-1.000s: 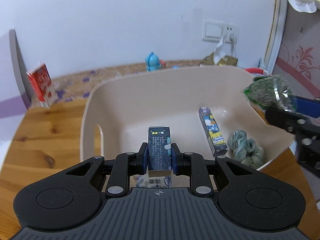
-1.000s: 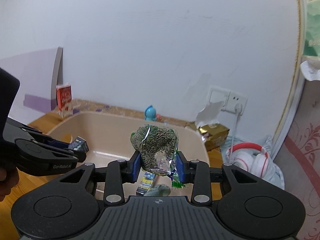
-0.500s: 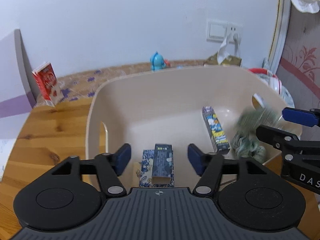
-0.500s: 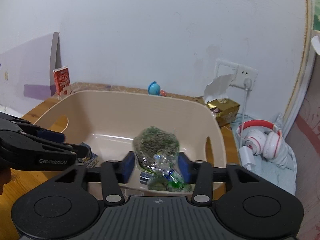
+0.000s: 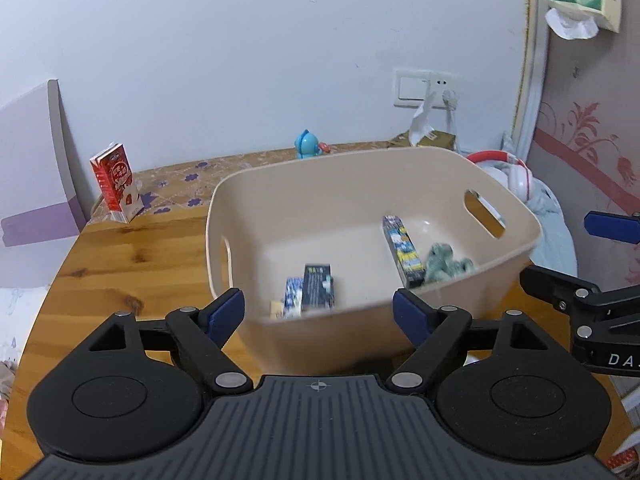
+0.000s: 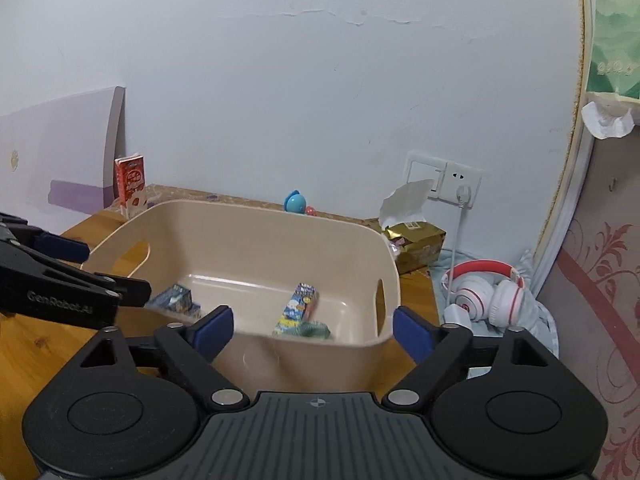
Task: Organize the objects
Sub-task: 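Carry both items over the basket and open both grippers inside, then grasp the black box with the left gripper while the right grasps the metal tin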
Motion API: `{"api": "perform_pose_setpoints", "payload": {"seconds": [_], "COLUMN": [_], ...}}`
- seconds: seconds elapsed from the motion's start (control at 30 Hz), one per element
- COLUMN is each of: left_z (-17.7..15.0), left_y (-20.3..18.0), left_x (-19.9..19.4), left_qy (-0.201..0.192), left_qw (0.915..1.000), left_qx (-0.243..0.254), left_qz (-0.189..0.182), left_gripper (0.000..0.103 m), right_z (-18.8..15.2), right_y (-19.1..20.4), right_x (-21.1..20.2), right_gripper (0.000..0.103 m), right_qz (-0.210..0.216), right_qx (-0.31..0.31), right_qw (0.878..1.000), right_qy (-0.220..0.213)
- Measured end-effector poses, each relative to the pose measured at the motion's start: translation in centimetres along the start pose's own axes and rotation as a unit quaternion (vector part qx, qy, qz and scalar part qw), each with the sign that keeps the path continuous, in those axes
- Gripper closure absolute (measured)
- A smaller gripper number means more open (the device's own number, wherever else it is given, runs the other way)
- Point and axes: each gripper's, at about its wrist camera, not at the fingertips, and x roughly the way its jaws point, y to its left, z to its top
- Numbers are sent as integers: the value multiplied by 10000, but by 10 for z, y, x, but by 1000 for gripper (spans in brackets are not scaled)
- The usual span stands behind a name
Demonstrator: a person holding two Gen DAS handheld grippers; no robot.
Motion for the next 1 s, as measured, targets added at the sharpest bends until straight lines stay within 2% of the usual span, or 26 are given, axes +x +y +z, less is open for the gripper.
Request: {"api": "perform_pose_setpoints", "payload": {"seconds": [0.1,0.4,0.67,1.0], "left_z": [-12,-45,-67,-75], "left_y": [-2,-4,-7,-10], "left_x": [-7,-1,28,66], "left_qy": [42,359,777,1036], "left_qw": [10000,9992,9968,9940], "left_qx": [47,101,66,-171], "left_qz": [-43,-116,-185,-314], "left_gripper": [18,17,17,17], "right_z": [-11,-42,-66,-89], "right_y": [0,3,10,14], "right_x": [-11,-17,0,37], "right_gripper": [6,2,0,0], "right_qz": [2,70,209,314], "right_qx": [-68,-171,-160,-113], "right_qw": [10000,9990,9965,9916], "right_qy": [53,414,799,1250]}}
